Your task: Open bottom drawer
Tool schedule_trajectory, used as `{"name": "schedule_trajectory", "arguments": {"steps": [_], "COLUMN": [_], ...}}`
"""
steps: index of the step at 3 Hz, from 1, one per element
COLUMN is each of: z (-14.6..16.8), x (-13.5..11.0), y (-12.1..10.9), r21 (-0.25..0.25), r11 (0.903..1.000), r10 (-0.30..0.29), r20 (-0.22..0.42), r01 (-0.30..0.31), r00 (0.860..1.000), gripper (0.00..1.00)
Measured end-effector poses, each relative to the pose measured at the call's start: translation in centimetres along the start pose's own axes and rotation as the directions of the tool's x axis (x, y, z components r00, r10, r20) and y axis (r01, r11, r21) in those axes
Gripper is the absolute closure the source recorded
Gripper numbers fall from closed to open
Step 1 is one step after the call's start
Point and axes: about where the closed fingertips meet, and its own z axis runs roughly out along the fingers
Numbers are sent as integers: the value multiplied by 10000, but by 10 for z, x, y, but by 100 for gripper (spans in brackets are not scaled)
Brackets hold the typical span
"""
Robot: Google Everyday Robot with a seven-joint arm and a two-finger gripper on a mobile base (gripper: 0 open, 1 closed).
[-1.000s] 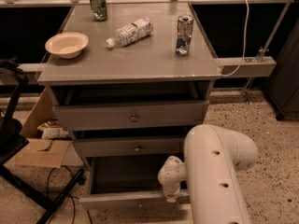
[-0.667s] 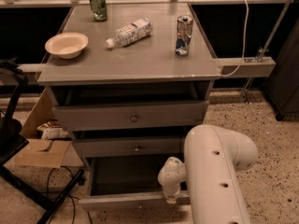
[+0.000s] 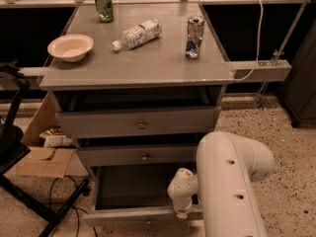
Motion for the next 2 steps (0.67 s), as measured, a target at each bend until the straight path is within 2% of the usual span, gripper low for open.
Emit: {"name": "schedule_trajectory", "arguments": {"steps": [1, 2], "z": [0, 0], "x": [3, 3], "y": [8, 8], "r21": [-98, -99], "r11": [9999, 9999], "r10": [127, 127], "r20": [-50, -50], "r01": [-127, -127], "r00": [9999, 9999], "gripper": [100, 83]}}
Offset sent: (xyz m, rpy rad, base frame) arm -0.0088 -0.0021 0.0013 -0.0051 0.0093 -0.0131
